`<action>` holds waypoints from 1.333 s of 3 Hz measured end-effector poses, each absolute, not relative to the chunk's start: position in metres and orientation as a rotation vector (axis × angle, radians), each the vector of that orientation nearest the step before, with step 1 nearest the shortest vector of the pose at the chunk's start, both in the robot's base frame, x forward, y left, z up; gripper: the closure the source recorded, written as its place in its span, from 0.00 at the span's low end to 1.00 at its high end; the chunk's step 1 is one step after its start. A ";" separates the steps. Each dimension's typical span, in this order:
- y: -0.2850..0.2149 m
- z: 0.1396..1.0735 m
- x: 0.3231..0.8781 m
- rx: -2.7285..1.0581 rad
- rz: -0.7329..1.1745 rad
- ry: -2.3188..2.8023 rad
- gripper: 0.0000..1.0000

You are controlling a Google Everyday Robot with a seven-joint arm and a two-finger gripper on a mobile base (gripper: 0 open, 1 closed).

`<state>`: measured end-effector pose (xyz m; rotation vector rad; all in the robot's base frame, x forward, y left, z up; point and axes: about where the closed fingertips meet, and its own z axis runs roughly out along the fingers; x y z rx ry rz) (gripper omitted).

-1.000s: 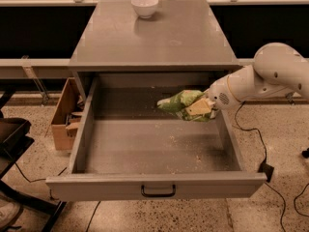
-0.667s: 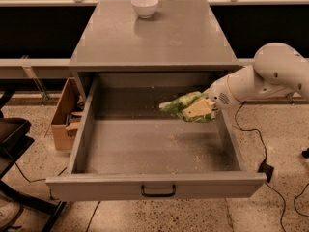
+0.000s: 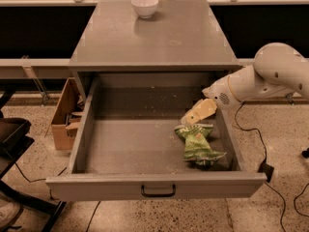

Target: Place green jalapeno chip bag into top drawer

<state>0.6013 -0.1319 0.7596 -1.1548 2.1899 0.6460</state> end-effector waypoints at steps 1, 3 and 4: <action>-0.142 0.781 0.607 -1.155 0.627 2.188 0.00; -0.223 0.941 0.605 -1.169 0.289 2.186 0.00; -0.254 1.000 0.575 -1.168 0.020 2.236 0.00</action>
Offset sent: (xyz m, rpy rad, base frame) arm 0.0219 -0.0952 0.1749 -0.1241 -0.1466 -0.0972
